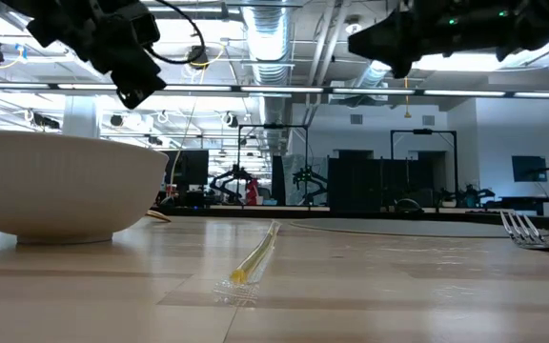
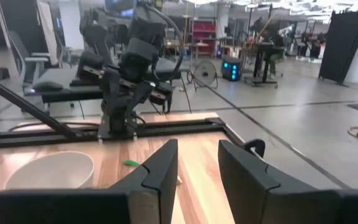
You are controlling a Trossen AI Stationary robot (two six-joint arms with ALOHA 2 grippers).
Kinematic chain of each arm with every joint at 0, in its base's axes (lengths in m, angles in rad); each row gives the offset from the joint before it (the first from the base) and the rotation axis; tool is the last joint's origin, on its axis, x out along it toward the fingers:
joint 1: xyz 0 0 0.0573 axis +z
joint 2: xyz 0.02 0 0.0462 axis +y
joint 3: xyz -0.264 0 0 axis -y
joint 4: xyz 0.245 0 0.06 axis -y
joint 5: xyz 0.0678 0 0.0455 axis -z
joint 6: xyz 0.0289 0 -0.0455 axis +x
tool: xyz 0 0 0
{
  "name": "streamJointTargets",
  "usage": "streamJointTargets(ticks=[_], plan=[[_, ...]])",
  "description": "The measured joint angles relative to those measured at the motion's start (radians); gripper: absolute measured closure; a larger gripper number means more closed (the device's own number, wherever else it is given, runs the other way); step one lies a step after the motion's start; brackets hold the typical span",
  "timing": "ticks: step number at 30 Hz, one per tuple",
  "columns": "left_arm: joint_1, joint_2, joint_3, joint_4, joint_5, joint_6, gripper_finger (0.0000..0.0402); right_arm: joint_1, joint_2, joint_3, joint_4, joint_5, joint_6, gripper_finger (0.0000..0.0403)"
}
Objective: Pick & Place Utensil
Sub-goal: Put the gray bowl on the gray mat
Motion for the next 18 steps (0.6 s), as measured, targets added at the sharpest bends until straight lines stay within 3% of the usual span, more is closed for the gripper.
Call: streamJointTargets(ticks=[10,18], plan=[[-0.152,0.23,-0.001,-0.013,-0.044,-0.018,0.028,0.0,0.066,0.021,0.006,0.0,0.0,0.0294],[-0.227,0.291,-0.001,-0.013,-0.091,-0.019,0.028,-0.003,0.06,0.021,0.006,0.0,-0.019,0.0294]])
